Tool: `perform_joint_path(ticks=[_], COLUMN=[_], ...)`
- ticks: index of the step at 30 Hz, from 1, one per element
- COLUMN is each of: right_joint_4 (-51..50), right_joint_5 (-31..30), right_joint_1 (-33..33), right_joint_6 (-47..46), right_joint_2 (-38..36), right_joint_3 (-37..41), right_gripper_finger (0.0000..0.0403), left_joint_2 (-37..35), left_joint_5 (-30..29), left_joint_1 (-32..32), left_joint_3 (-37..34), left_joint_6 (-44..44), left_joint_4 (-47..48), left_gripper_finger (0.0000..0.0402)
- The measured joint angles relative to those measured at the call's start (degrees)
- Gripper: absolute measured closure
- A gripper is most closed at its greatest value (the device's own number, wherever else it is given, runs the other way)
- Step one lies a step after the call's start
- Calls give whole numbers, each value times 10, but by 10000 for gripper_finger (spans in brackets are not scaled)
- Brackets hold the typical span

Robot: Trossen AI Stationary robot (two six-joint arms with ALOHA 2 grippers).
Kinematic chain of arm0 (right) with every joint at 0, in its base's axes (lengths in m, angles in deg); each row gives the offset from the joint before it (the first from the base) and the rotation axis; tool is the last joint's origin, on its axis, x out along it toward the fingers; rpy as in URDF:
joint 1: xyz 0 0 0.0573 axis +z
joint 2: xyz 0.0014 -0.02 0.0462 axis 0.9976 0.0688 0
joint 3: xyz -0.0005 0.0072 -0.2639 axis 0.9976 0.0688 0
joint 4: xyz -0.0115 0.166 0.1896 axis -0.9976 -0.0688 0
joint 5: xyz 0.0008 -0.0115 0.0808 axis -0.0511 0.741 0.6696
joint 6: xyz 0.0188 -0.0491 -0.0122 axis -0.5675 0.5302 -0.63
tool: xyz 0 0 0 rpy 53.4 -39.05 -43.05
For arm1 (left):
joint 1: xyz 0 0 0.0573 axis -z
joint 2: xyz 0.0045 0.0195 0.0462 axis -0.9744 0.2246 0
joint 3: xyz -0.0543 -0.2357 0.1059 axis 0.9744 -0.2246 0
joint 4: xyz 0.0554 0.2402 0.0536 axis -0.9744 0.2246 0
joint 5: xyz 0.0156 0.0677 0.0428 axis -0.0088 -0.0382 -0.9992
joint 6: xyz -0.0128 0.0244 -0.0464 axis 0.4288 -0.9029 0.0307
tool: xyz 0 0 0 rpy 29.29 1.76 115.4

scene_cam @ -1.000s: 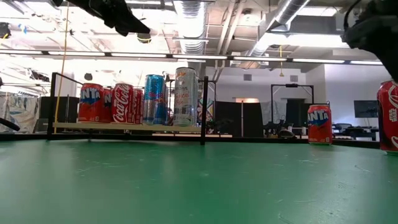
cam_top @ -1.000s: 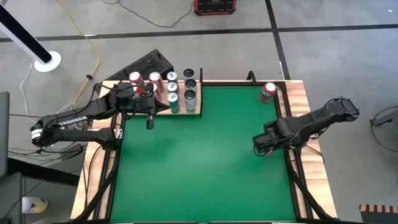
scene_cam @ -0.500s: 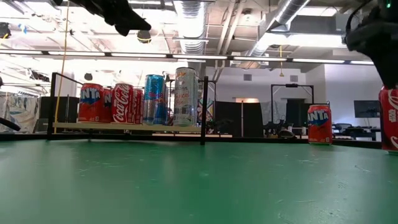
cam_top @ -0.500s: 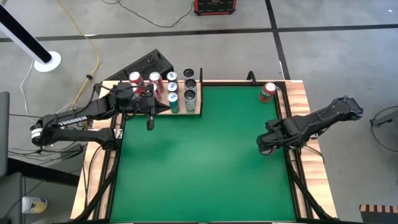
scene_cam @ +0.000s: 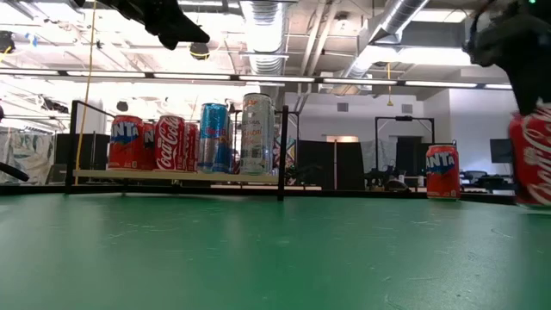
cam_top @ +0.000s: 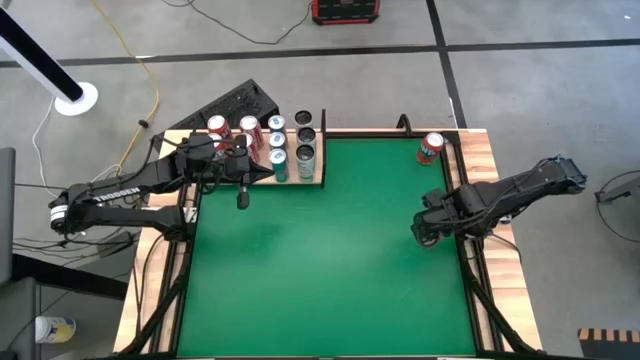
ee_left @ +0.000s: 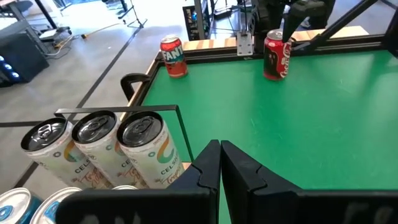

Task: Place canned beverage on shelf
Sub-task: Put the red soda can on the shelf aligned with the other red soda cans

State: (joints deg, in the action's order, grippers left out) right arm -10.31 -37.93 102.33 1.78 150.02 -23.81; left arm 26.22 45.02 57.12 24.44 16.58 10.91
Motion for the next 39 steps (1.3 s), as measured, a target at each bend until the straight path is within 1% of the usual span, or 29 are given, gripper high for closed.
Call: perform_joint_path(ticks=[2, 5, 7, 9, 12, 16, 20, 25, 27, 30, 35, 39], right_joint_4=[4, 6, 20, 52, 117, 181, 226, 258, 256, 233, 144, 72], right_joint_5=[-4, -10, -18, -33, -41, -39, -24, 55, 92, 126, 134, 134], right_joint_1=[-4, -15, -27, -43, -74, -120, -164, -213, -228, -244, -257, -258], right_joint_6=[21, 60, 104, 154, 246, 387, 526, 684, 738, 805, 879, 910], right_joint_2=[5, 14, 19, 27, 51, 112, 203, 337, 396, 480, 610, 691], right_joint_3=[-14, -35, -52, -73, -108, -163, -238, -365, -432, -538, -713, -821], right_gripper_finger=[132, 132, 132, 132, 132, 132, 132, 132, 132, 132, 132, 132], left_joint_2=[0, -1, -1, -1, -1, -2, -6, -10, -14, -21, -43, -58], left_joint_5=[0, 0, 0, -5, -10, -14, -15, -22, -29, -30, -30, -30], left_joint_1=[0, 0, 0, 0, 0, 0, 0, 0, 0, 0, 0, 0], left_joint_3=[0, 0, 0, 0, 0, 0, 0, 0, 0, 0, 0, 0], left_joint_6=[0, 0, -1, -1, -1, 1, 10, 15, 20, 25, 33, 36], left_joint_4=[1, 1, 1, 1, 9, 24, 44, 69, 87, 106, 145, 158], left_gripper_finger=[402, 402, 402, 402, 402, 402, 402, 402, 402, 402, 402, 402])
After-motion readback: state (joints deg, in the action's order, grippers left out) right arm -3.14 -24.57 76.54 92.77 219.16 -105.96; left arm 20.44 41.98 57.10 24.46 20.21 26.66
